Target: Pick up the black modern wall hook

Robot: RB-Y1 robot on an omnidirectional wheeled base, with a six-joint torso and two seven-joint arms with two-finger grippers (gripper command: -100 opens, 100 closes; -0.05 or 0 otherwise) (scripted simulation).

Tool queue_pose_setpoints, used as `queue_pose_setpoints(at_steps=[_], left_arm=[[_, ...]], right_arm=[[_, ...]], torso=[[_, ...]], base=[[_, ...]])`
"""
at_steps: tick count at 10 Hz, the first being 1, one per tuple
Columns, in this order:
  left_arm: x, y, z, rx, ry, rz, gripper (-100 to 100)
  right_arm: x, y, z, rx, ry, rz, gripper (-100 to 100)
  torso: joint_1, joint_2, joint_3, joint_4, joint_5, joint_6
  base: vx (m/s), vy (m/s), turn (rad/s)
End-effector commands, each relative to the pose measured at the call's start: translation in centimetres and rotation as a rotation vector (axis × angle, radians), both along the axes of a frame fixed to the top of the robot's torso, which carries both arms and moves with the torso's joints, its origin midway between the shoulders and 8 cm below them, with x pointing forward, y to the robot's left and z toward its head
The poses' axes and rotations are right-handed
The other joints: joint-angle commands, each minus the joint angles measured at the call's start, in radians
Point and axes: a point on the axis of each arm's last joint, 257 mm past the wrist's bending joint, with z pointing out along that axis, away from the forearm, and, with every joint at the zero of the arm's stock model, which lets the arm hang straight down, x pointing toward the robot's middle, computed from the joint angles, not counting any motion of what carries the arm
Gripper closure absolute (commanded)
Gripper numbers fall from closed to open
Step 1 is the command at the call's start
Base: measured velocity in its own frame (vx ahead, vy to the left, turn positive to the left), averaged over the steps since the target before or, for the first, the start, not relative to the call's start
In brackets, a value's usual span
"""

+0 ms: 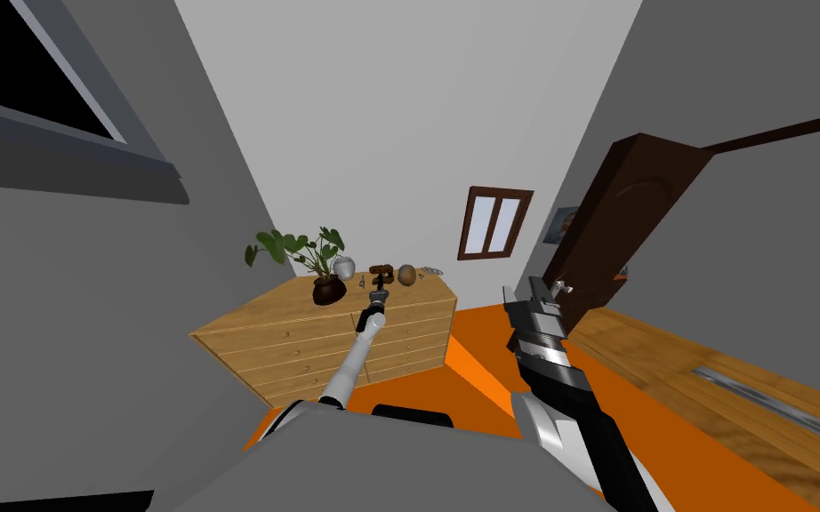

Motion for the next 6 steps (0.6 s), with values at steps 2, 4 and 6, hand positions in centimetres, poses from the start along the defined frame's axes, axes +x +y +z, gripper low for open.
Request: queue_pose_setpoints(at_steps=[2,4,6], left_arm=[[-1.5,0.4,-0.7,-0.008,0.006,-0.005,100],[-2.9,1.5,-1.1,-0.008,0.006,0.015,100],[-3.9,2.4,-1.2,-0.008,0.003,0.03,100]], right_arm=[[0.0,0.0,0.0,0.0,0.0,0.0,0],[0.0,0.0,0.0,0.0,0.0,0.0,0],[0.0,0.0,0.0,0.0,0.0,0.0,0]], torso=[[0.002,0.001,0.0,-0.001,0.001,-0.001],[0.001,-0.005,-0.004,-0.003,0.001,0.0],[0.005,-0.002,-0.004,-0.005,0.003,-0.002]], base=[[0.037,-0.016,-0.061],[0.067,-0.016,-0.034],[0.007,-0.002,0.0]])
